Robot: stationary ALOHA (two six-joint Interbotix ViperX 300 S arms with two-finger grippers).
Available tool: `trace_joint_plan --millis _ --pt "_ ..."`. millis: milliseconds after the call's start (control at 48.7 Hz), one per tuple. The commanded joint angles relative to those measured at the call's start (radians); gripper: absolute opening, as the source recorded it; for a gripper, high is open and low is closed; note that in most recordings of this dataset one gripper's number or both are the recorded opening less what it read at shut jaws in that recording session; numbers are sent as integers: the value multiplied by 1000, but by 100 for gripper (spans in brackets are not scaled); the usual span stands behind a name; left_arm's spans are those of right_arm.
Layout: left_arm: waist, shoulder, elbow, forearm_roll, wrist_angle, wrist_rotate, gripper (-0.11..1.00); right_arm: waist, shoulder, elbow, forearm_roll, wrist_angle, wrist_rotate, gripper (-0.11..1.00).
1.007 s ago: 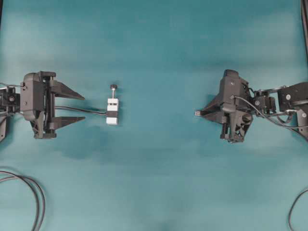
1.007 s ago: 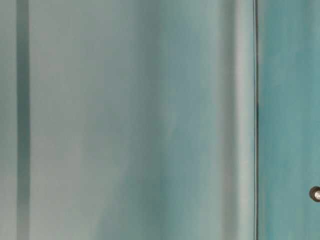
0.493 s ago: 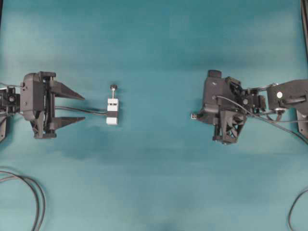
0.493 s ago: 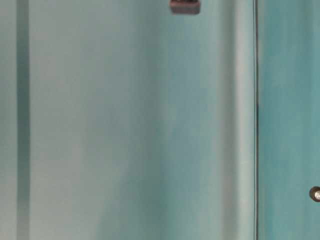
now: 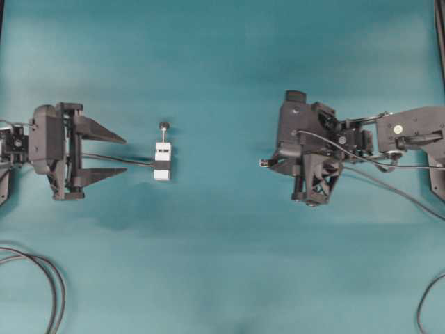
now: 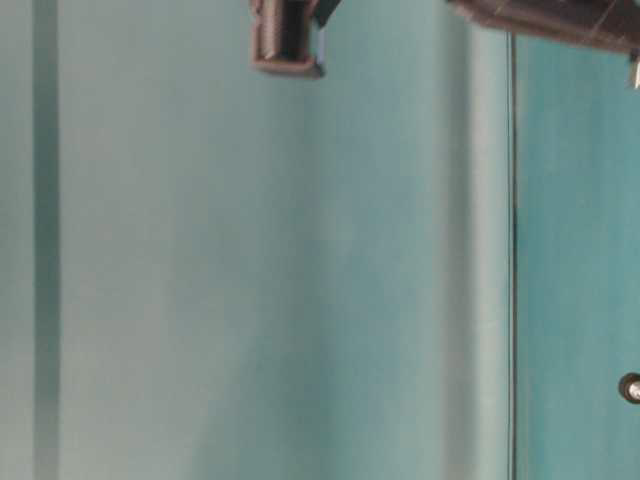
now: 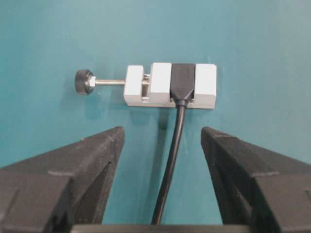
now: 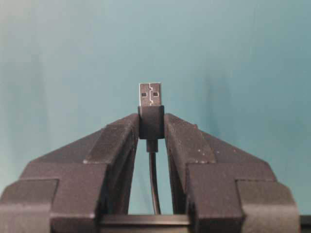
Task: Insert the USB cable into the female connector supported by the left arm.
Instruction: 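Lift the USB plug with the right gripper and move it toward the clamp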
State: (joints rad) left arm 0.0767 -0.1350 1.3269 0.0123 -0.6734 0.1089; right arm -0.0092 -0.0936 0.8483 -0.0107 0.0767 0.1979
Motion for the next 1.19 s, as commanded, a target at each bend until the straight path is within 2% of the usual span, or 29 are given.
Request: trace_joint_plan --millis 0,226,370,842,1007,1171 --pt "-8 34 -25 0 -49 0 75 -6 12 -77 -2 54 2 22" --pt "-18 144 -41 0 -152 0 75 -5 101 -222 -2 233 2 22" --pt "-20 199 -41 -2 -216 -2 74 -5 158 -295 -2 239 2 22" --pt "-20 287 -80 0 -253 8 75 0 290 -459 -5 270 -3 22" --pt "-20 298 -86 -2 -267 8 74 6 322 -509 -60 321 0 22" --pt "-20 307 -94 -2 -270 8 74 6 357 -566 -75 351 0 22"
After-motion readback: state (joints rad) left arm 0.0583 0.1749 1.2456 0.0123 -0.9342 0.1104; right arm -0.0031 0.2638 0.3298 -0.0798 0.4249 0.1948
